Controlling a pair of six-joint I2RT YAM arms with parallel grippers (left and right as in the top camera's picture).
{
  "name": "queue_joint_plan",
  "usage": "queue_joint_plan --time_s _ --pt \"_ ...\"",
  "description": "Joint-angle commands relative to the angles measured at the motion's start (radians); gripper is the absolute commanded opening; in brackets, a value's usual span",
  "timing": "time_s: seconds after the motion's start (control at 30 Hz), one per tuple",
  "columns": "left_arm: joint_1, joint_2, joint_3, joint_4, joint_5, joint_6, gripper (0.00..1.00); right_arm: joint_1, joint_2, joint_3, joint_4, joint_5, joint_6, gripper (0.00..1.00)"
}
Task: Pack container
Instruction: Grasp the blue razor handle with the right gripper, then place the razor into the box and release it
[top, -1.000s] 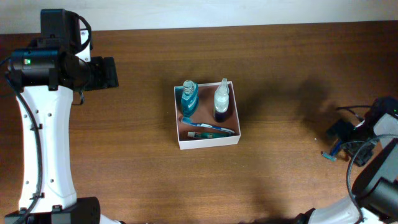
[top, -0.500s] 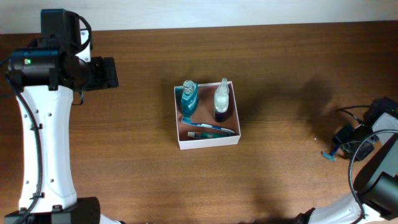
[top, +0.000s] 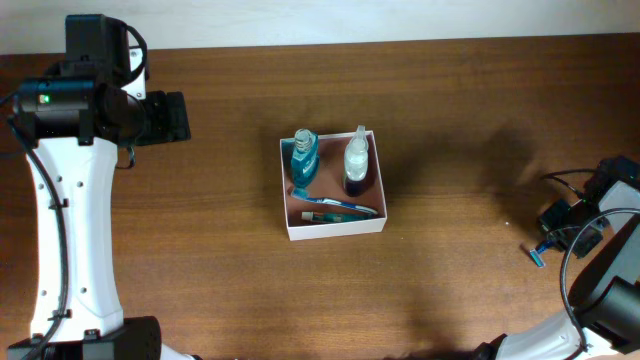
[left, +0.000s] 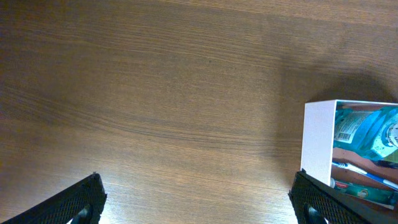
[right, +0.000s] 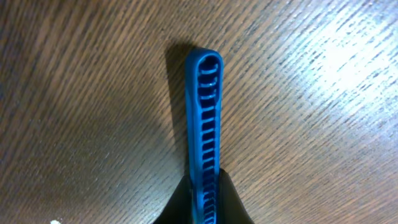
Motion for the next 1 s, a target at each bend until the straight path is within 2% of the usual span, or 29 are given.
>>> queue_joint_plan --time_s 0.0,0.23,0.47,0.57,0.73,0.97 --pt "0.003 0.007 -0.003 0.0 0.011 0.005 0.96 0.007 0.043 -0.011 0.019 -0.083 0.002 0.04" --pt "0.002 0.007 -0.003 0.001 0.011 0.005 0.96 0.035 0.019 0.038 -0.035 -0.116 0.002 0.04" --pt "0.002 0.007 -0.003 0.003 0.011 0.005 0.96 0.267 -0.2 0.151 -0.094 -0.124 -0.09 0.04" --pt "0.002 0.007 -0.003 0.003 0.011 0.005 0.96 0.407 -0.321 0.192 -0.095 -0.15 -0.202 0.04" --pt "0.002 0.007 -0.003 0.003 0.011 0.005 0.96 0.714 -0.473 0.265 -0.072 -0.122 -0.476 0.04" --pt "0.003 0.007 -0.003 0.003 0.011 0.005 0.96 1.049 -0.469 0.27 -0.06 -0.1 -0.85 0.04"
